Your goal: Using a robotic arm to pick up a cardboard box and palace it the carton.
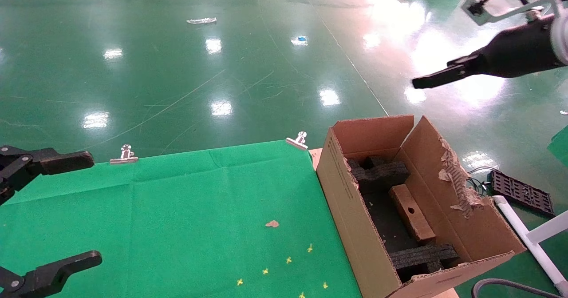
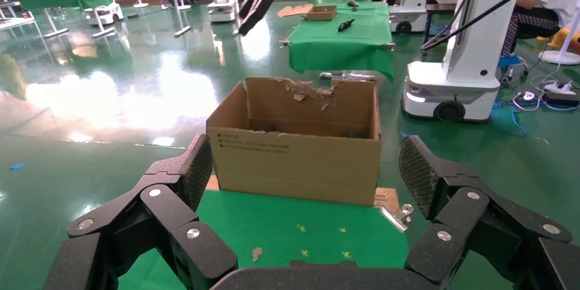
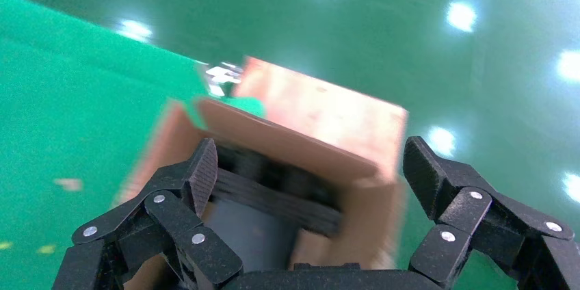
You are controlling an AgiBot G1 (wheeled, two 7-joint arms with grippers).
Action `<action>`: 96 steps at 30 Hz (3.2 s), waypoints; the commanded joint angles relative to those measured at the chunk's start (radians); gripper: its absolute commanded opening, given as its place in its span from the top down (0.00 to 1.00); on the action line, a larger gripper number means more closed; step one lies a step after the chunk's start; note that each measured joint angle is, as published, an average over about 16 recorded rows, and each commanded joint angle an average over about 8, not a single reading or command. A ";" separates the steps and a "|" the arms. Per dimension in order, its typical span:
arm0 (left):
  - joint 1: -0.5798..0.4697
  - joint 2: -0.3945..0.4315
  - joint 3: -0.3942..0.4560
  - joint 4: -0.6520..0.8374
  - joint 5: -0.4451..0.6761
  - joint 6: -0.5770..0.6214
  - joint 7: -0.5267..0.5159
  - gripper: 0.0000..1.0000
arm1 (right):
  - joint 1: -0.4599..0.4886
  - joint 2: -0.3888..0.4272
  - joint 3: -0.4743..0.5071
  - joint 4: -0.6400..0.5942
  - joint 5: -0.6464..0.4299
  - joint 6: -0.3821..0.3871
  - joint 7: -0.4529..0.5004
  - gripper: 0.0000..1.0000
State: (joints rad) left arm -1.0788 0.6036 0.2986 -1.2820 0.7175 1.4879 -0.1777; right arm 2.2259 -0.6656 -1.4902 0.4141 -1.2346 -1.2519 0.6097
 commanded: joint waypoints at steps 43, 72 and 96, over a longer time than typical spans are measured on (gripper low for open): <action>-0.001 -0.001 0.002 0.001 -0.001 -0.001 0.001 0.00 | -0.874 0.042 0.919 0.661 0.383 -0.185 -0.320 0.00; -0.001 -0.001 0.003 0.001 -0.002 -0.001 0.002 0.00 | -1.169 0.056 1.229 0.882 0.514 -0.248 -0.425 0.00; -0.001 -0.001 0.003 0.001 -0.002 -0.001 0.002 0.00 | -1.152 0.054 1.211 0.870 0.504 -0.244 -0.422 0.00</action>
State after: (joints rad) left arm -1.0796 0.6024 0.3015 -1.2811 0.7153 1.4867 -0.1760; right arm 1.0738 -0.6110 -0.2791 1.2843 -0.7301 -1.4956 0.1876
